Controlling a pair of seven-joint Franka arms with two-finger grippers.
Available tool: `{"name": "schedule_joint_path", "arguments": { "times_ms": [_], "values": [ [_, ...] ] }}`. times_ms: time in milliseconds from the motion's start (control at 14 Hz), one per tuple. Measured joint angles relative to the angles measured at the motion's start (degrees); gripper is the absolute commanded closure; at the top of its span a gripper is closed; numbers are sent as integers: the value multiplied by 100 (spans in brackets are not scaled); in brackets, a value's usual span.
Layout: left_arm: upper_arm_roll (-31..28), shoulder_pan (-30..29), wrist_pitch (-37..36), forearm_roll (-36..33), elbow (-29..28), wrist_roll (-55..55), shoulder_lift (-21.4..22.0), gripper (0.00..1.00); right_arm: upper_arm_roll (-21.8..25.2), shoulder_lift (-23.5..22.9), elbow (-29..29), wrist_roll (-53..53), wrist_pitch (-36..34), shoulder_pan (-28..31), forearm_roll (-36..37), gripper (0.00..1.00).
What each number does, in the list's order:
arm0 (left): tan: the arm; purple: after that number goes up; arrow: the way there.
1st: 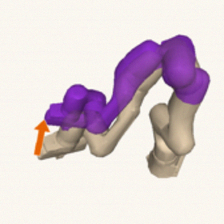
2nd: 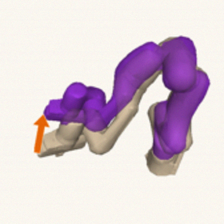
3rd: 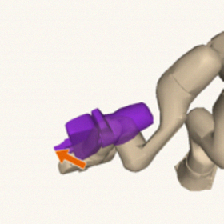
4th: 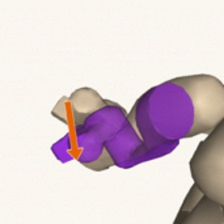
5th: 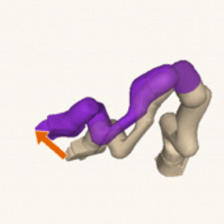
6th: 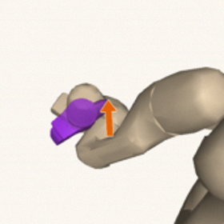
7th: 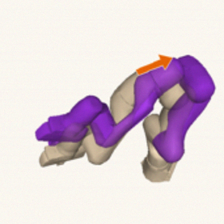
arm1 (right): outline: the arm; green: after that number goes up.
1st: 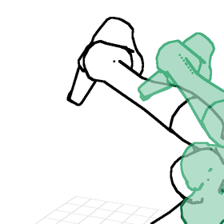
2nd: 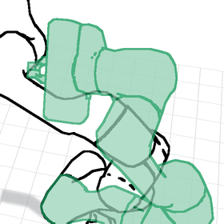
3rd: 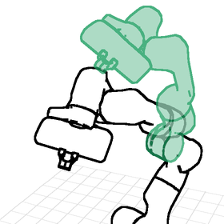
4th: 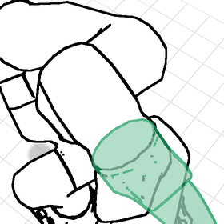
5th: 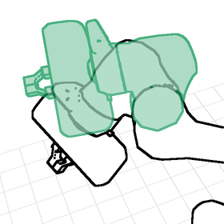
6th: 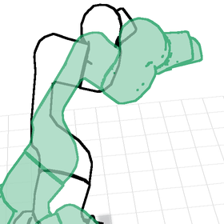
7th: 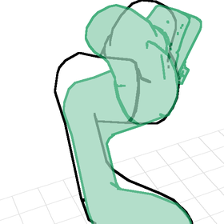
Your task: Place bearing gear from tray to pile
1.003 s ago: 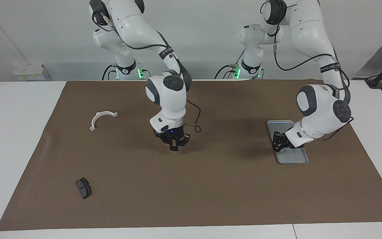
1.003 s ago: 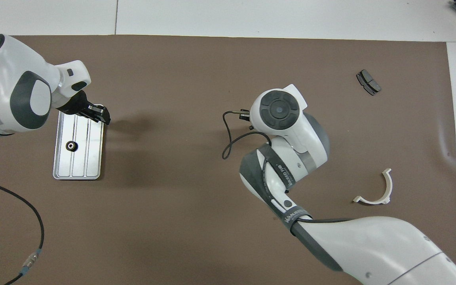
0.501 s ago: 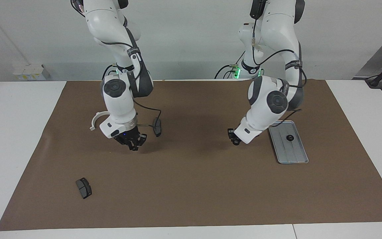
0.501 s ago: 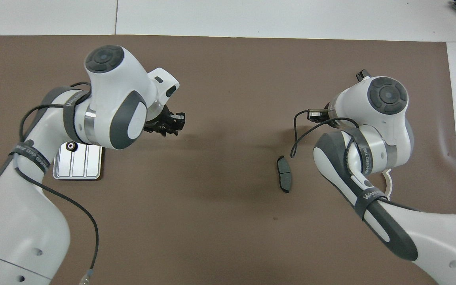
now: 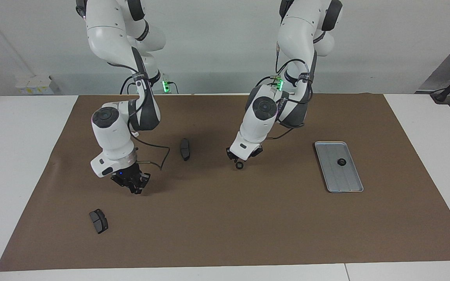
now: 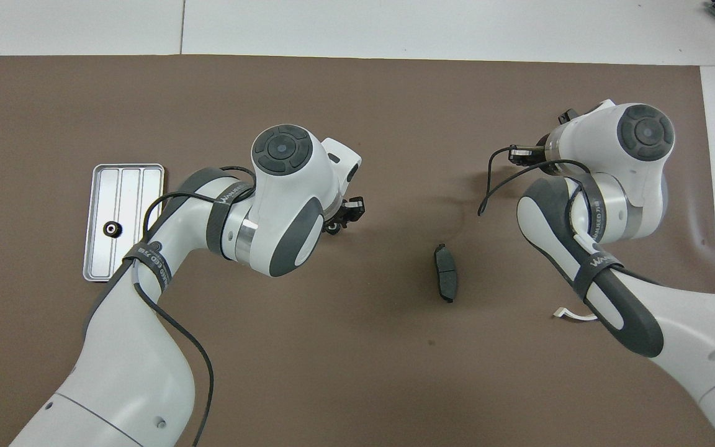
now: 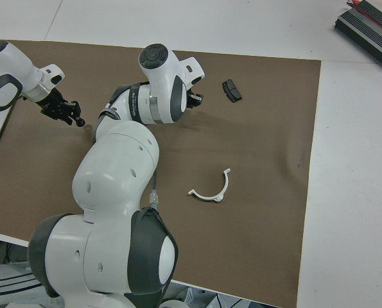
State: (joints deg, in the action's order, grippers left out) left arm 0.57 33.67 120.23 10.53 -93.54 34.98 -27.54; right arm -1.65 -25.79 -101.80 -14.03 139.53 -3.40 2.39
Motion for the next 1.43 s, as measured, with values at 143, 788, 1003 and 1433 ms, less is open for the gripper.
{"name": "schedule_joint_path", "arguments": {
  "times_ms": [143,788,1003,1433],
  "values": [
    [-2,82,194,0,-20,111,-100,24,-4,-337,408,1,1,0,-86,95],
    [-345,-950,-132,-29,197,-1114,211,21,-78,-588,762,1,-42,-60,-118,0],
    [-354,-1767,-735,-32,193,-2493,303,21,-94,-352,776,-156,-433,-283,-131,0],
    [-353,-2887,-1123,-152,84,-4869,301,21,-108,-172,778,-1955,-688,-1552,-130,0]
  ]
}}
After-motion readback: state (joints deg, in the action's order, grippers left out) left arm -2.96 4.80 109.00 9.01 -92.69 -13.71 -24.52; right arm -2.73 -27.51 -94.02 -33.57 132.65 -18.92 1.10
